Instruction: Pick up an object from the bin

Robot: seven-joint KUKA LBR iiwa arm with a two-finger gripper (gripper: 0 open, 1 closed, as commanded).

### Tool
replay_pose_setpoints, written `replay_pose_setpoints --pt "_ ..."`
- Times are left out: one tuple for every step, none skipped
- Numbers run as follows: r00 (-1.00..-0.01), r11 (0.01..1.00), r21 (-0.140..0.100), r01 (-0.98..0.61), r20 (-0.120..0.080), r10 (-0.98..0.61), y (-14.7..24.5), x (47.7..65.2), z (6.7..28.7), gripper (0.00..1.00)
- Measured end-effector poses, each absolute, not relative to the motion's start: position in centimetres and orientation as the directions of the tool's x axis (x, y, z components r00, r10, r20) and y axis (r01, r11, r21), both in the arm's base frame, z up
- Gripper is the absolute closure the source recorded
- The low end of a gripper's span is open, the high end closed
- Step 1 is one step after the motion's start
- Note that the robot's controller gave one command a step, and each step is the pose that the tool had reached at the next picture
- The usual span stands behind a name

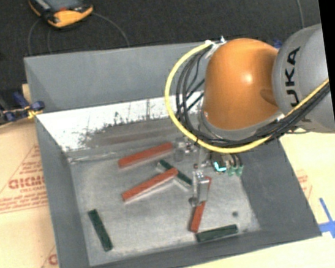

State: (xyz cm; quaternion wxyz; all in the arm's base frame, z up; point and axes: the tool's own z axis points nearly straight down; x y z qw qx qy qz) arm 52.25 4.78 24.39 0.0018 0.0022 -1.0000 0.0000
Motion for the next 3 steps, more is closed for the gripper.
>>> replay_pose_setpoints --pt "-1.0 1.0 0.001 -0.003 -0.004 -0.003 4.8 52.4 24.7 0.0" --pt "-0.999 0.999 -0.002 -0.05 -0.012 -0.05 5.3 52.8 20.6 0.0" --pt "-0.962 0.962 -0.003 -0.274 -0.008 -0.274 4.9 52.8 13.7 0.0"
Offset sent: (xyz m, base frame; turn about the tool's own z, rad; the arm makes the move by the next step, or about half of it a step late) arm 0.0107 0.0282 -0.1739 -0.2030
